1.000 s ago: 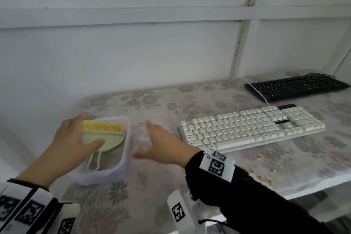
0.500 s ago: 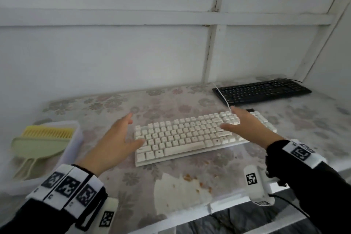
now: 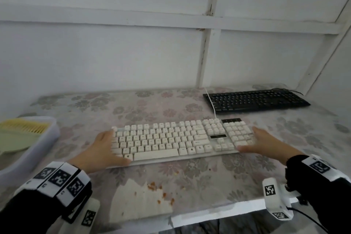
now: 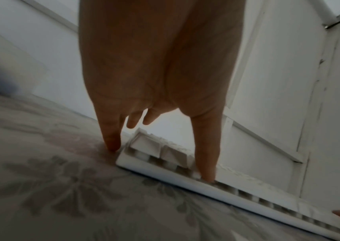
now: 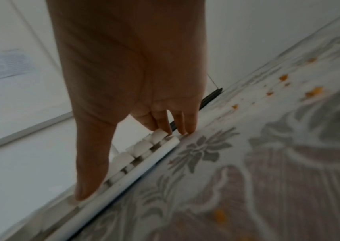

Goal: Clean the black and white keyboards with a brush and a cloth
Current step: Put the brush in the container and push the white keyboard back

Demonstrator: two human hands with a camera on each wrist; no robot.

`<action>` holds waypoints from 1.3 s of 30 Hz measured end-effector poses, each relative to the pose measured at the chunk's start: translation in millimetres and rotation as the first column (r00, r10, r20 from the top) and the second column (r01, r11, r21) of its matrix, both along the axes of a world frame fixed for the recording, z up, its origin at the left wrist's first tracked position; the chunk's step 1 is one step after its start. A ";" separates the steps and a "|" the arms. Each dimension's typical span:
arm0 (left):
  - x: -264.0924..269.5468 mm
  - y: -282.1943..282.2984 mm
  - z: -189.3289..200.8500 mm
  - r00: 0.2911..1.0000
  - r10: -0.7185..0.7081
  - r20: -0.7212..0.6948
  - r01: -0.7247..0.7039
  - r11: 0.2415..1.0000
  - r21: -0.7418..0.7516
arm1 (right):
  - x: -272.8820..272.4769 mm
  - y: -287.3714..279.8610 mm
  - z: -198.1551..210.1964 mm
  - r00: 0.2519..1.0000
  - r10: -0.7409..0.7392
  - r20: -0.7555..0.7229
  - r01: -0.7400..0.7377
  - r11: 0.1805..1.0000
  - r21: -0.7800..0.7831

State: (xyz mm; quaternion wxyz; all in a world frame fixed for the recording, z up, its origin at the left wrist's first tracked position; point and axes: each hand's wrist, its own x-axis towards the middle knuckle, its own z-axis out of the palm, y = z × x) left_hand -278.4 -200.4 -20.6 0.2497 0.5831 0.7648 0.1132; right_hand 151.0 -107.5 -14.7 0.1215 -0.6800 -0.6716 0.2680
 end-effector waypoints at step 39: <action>-90.0 58.0 2.1 0.952 0.163 -0.259 -0.201 0.972 -0.125 | -115.1 80.7 -4.2 0.974 0.219 0.055 -0.222 0.974 0.053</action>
